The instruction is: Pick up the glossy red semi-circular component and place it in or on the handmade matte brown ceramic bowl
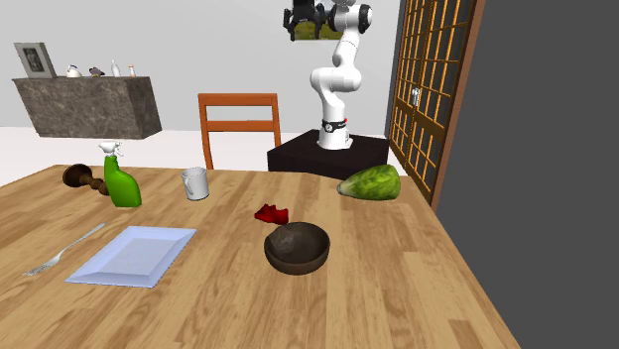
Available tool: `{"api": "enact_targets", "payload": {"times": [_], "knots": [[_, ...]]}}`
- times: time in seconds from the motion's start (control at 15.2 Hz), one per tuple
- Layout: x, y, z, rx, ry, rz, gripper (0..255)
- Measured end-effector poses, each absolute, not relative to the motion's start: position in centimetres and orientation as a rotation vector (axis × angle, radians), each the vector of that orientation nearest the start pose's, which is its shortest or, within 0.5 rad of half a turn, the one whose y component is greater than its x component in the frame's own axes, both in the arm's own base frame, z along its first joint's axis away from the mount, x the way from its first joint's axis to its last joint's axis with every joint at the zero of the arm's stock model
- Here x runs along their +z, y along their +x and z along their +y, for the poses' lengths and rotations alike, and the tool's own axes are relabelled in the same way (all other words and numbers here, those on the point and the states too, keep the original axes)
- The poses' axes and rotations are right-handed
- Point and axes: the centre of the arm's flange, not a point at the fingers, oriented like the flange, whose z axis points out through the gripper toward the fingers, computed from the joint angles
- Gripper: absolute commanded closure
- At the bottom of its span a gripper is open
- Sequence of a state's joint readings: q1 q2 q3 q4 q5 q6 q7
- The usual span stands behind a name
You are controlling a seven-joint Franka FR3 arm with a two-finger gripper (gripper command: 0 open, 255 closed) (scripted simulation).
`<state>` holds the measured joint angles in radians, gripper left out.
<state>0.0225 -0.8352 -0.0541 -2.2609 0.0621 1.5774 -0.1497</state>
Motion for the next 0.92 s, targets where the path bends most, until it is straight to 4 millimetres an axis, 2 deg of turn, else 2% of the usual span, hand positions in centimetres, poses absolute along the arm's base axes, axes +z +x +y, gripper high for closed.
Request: {"api": "enact_targets", "payload": {"times": [0.2, 0.92], "knots": [[63.9, 30.2, -0.8, -0.234, -3.039, -0.228, 0], [53.2, 39.9, 0.1, -0.171, -3.059, -0.407, 0]]}}
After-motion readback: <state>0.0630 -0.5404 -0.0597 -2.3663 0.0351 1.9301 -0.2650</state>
